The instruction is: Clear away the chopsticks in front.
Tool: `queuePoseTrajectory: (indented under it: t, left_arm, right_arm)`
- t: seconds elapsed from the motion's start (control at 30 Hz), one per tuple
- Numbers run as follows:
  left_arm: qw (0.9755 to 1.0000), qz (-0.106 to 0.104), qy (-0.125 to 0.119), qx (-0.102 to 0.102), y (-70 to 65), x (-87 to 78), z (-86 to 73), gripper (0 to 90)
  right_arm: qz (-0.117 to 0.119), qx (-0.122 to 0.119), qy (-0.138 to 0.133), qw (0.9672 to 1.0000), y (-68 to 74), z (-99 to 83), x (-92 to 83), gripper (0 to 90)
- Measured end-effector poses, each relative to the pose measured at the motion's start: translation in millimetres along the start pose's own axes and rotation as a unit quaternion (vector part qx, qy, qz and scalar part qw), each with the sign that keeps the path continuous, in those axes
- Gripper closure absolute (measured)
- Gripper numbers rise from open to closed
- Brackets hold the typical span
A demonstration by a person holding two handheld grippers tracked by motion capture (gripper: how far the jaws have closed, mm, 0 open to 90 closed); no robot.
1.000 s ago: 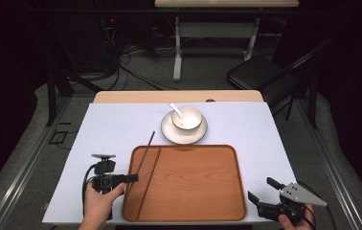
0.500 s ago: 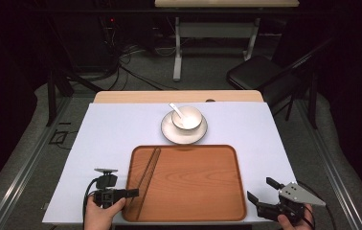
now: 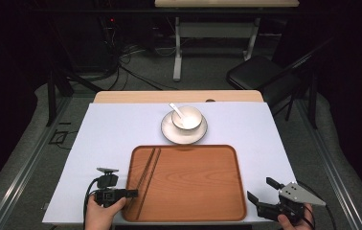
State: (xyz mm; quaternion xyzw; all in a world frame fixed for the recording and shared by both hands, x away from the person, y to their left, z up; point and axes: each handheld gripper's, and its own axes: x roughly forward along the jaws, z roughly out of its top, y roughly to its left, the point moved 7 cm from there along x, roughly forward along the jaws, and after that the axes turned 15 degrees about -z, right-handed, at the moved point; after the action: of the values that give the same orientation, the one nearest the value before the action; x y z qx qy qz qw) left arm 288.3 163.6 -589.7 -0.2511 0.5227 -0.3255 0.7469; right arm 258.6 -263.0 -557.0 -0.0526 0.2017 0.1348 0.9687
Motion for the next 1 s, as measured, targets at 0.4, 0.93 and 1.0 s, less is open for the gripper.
queuePoseTrajectory:
  t: [0.4, 0.93, 1.0]
  left_arm:
    - [0.9999, 0.013, 0.001, 0.002, 2.5, -1.7, -1.6, 81.0]
    - [0.9978, 0.027, -0.054, 0.029, -0.4, -22.4, 18.7, 63.8]
    - [0.9972, 0.026, -0.062, 0.031, -0.7, -23.9, 21.2, 60.5]
  right_arm:
    - [0.0, 0.001, 0.001, 1.0, -0.4, -0.1, 0.2, 14.8]
    - [-0.001, 0.001, 0.001, 1.0, -0.5, -0.2, 0.2, 14.8]
    - [-0.001, 0.001, 0.002, 1.0, -0.6, -0.3, 0.5, 14.8]
